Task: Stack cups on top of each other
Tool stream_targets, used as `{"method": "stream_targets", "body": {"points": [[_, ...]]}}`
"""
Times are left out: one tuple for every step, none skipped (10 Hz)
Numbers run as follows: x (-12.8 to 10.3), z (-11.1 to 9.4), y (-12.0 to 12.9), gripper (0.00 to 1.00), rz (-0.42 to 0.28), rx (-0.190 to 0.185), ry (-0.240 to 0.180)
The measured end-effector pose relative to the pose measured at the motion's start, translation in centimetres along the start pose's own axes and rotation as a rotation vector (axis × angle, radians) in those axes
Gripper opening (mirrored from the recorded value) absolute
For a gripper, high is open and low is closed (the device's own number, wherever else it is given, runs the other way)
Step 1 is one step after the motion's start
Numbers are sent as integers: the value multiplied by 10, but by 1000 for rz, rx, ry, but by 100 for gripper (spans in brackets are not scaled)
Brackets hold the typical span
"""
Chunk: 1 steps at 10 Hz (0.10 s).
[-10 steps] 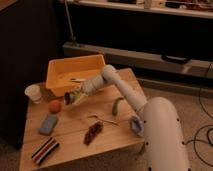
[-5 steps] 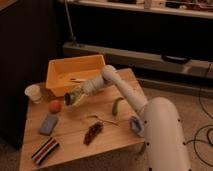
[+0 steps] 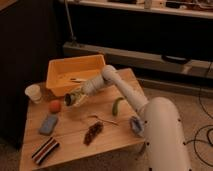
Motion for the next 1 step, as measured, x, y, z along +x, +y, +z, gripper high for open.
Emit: {"method": "stream_targets", "body": {"points": [[1,-1,3,28,7,3,7]]}}
